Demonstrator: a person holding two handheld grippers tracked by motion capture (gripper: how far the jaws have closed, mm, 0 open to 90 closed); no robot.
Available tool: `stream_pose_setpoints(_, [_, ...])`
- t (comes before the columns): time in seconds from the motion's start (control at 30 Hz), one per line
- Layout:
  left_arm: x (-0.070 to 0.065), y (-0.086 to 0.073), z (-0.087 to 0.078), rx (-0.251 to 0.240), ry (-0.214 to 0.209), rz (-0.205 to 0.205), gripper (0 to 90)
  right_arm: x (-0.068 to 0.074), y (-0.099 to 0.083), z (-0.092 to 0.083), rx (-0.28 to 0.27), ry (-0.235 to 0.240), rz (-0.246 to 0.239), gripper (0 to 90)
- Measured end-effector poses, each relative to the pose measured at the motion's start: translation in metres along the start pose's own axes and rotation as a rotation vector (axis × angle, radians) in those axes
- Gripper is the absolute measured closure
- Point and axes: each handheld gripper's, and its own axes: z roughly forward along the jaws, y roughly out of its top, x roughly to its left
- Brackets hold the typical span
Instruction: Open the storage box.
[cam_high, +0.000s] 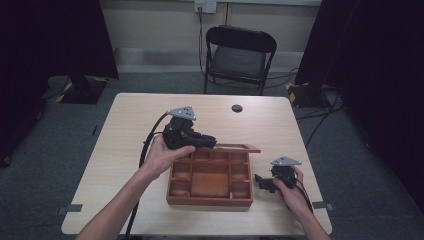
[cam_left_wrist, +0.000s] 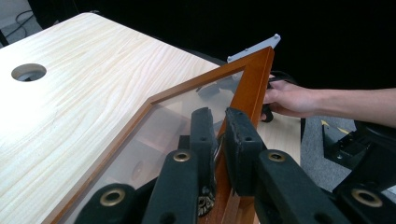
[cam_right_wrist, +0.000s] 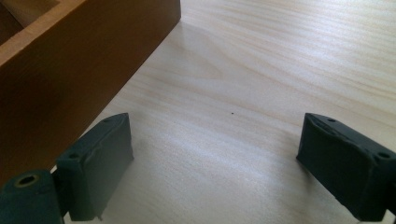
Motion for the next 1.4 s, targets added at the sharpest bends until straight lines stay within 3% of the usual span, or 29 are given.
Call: stream_pose_setpoints(1.4, [0.006, 0.011, -0.002, -0.007, 0.018, 0.006, 82.7, 0.000, 0.000, 0.000, 0.000, 0.001, 0.000, 9.4])
